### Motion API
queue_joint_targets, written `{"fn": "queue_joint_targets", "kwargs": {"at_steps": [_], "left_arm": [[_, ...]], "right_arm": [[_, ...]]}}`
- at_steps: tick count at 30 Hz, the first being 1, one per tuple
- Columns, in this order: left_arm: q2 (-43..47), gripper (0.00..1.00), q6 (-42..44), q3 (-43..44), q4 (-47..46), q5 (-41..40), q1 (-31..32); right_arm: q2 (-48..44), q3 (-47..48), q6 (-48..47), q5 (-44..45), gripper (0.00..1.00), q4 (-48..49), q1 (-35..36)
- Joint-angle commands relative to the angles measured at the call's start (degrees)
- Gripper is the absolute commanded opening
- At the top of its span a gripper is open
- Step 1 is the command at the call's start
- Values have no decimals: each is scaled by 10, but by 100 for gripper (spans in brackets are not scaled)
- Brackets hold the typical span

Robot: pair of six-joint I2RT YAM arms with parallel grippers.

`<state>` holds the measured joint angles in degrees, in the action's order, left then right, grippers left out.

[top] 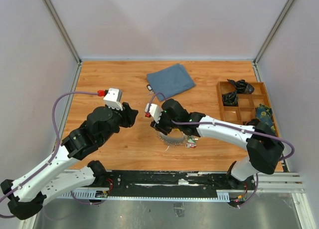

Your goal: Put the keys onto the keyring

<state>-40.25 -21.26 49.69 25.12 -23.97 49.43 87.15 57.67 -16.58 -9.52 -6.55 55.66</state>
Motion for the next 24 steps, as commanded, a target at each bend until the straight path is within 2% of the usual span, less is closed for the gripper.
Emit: {"fn": "queue_joint_targets", "kwargs": {"at_steps": [1,5,8,11,15,18,20,24], "left_arm": [[-18,44,-9,-5,8,5,-42],[-48,44,4,-16,-10,104,-154],[-88,44,18,-20,-34,179,-248],[-140,45,24,-19,-65,229,-311],[-208,48,17,-11,-93,233,-327],[-240,56,2,-21,-116,243,-327],[-249,60,-12,-41,-139,272,-327],[-246,74,-33,-98,-194,332,-310]], "right_arm": [[-43,-16,86,-38,43,75,-36],[-108,-58,159,-12,48,75,-75],[-146,-76,220,-17,53,29,-110],[-175,-91,254,-40,57,-27,-144],[-212,-119,264,-68,57,-74,-174],[-241,-144,264,-78,58,-91,-184],[-254,-153,263,-73,59,-103,-186],[-267,-168,263,-58,62,-124,-187]]}}
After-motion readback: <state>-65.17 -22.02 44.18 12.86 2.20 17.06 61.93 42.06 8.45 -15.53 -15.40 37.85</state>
